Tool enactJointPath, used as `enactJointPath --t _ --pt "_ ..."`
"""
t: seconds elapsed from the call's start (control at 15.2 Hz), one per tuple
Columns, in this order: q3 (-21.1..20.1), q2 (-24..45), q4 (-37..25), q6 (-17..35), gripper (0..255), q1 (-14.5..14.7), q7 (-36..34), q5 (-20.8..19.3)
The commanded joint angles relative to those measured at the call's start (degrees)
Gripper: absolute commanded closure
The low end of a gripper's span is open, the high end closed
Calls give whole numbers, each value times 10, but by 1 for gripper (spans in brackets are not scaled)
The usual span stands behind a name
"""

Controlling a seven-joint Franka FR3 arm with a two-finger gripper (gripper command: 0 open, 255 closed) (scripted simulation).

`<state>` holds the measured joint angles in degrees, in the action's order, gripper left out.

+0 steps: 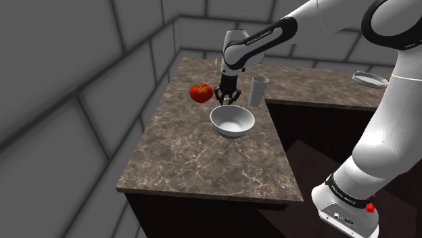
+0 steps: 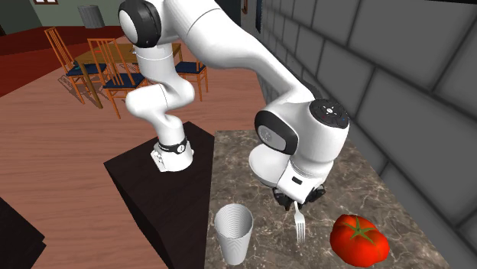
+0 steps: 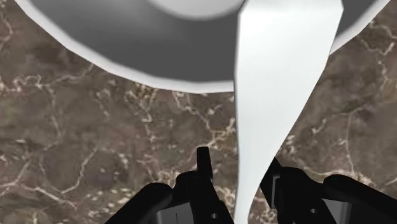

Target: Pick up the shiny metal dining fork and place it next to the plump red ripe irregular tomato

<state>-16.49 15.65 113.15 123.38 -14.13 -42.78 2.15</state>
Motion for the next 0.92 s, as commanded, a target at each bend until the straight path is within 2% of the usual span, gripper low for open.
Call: enactJointPath --t 0.0,0.2,0.26,0.59,0.86 --pt "1 4 6 2 255 0 0 0" --pt "0 4 6 2 255 0 0 0" --pt "1 6 2 1 0 0 0 -1" --pt "0 4 6 2 0 0 0 0" --pt "0 -25 -34 -66 0 -6 5 7"
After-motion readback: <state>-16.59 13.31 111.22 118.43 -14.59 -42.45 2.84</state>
